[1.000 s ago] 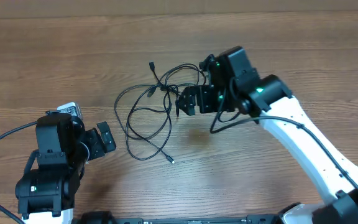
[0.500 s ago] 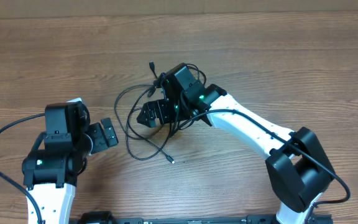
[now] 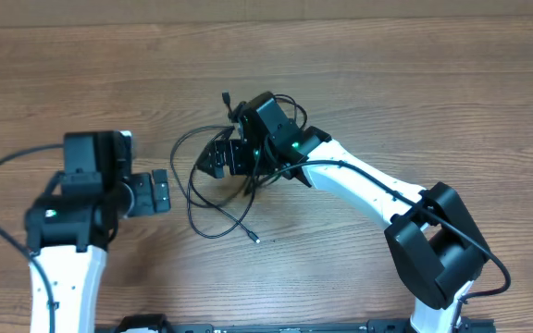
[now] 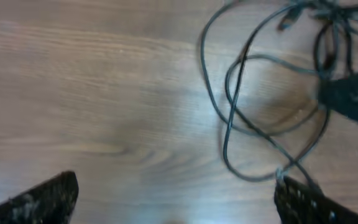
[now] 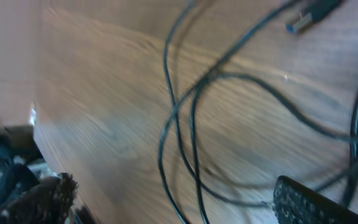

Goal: Untangle cables

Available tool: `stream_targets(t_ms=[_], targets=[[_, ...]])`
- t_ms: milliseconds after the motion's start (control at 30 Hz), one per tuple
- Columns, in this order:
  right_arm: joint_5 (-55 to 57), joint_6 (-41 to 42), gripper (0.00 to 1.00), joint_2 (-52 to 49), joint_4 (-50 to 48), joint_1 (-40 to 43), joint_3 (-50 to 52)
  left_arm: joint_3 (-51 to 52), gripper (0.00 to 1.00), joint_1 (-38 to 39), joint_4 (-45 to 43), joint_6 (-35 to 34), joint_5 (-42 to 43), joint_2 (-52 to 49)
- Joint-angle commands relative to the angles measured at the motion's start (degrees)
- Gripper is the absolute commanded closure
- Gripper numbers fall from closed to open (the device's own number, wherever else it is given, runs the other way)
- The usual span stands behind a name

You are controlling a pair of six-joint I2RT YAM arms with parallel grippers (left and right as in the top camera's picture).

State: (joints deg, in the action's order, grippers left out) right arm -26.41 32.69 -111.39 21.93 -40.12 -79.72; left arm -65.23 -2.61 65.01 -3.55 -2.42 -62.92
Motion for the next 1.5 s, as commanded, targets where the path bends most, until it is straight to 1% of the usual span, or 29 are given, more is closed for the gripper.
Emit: stream_targets(t_ms=[0, 100, 133, 267, 300, 433, 467, 500, 533, 567, 733, 900, 933, 1033, 1133, 1200, 1267, 1333, 1400, 1467], targets=[[1.2, 4.7, 0.00, -1.4, -2.2, -0.1, -0.9, -11.6, 0.00, 0.0, 5.0, 7.7, 1.5, 0.6], [-0.4, 5.5, 0.00, -5.0, -5.3, -0.7, -0.9, -19.6, 0.00, 0.0, 9.2, 8.3, 4.0, 0.6], [-1.1, 5.5, 0.00, -5.8, -6.0, -0.7, -0.9, -20.8, 0.00, 0.0, 9.8, 8.3, 3.9, 0.6], [-5.0, 5.8, 0.00, -8.5, -10.6, -0.9, -0.9, -22.0, 0.00, 0.0, 11.3, 8.3, 4.0, 0.6], [-5.7, 7.8, 0.00, -9.7, -13.2, -1.9, -0.9, -22.3, 0.00, 0.0, 11.3, 8.3, 4.2, 0.6], [-5.9, 8.1, 0.00, -11.4, -18.2, -5.1, -0.9, -25.7, 0.00, 0.0, 12.3, 9.0, 8.1, 0.8], [-5.1, 8.3, 0.00, -12.0, -18.4, -6.1, -0.9, -27.2, 0.00, 0.0, 13.1, 17.0, 15.0, 1.2], [-3.7, 9.6, 0.00, -12.4, -18.4, -6.7, -0.9, -27.5, 0.00, 0.0, 14.0, 22.6, 18.6, 1.3], [-2.1, 11.4, 0.00, -13.0, -18.7, -7.4, -0.9, -27.5, 0.00, 0.0, 14.9, 26.7, 20.5, 1.4], [-1.5, 12.3, 0.00, -13.2, -18.9, -7.6, -0.9, -27.5, 0.00, 0.0, 15.4, 27.3, 20.2, 1.4], [-1.5, 12.3, 0.00, -13.6, -21.3, -7.8, -0.9, -27.5, 0.00, 0.0, 16.2, 27.2, 20.0, 1.0], [-2.5, 15.4, 0.00, -16.1, -22.2, -7.9, -0.9, -27.5, 0.00, 0.0, 16.2, 27.2, 20.0, 0.0], [-3.3, 15.5, 0.02, -16.7, -22.8, -7.9, -0.9, -27.5, 0.00, 0.0, 16.2, 27.1, 20.0, -0.3], [-3.2, 15.5, 0.11, -17.3, -22.9, -8.7, -0.9, -27.5, 0.00, 0.0, 16.2, 27.2, 20.0, -1.3], [-3.2, 15.5, 0.15, -17.3, -24.9, -9.7, -0.9, -27.5, 0.00, 0.0, 16.2, 27.2, 20.0, -2.4], [-3.1, 15.5, 0.21, -17.3, -25.9, -9.7, -0.9, -27.5, 0.00, 0.0, 16.2, 27.2, 20.0, -3.2], [-2.6, 15.5, 0.31, -17.3, -26.4, -9.7, -0.9, -27.5, 0.00, 0.0, 16.2, 27.2, 20.0, -4.0], [-1.7, 15.4, 0.36, -17.3, -26.4, -9.7, -0.9, -27.5, 0.00, 0.0, 16.2, 27.1, 20.0, -4.6], [-1.5, 15.1, 0.37, -17.3, -26.1, -9.5, -0.9, -27.5, 0.00, 0.0, 16.2, 27.1, 20.0, -5.0], [-0.6, 15.1, 0.24, -17.3, -24.7, -9.0, -0.9, -27.5, 0.00, 0.0, 16.3, 27.1, 20.0, -5.2]])
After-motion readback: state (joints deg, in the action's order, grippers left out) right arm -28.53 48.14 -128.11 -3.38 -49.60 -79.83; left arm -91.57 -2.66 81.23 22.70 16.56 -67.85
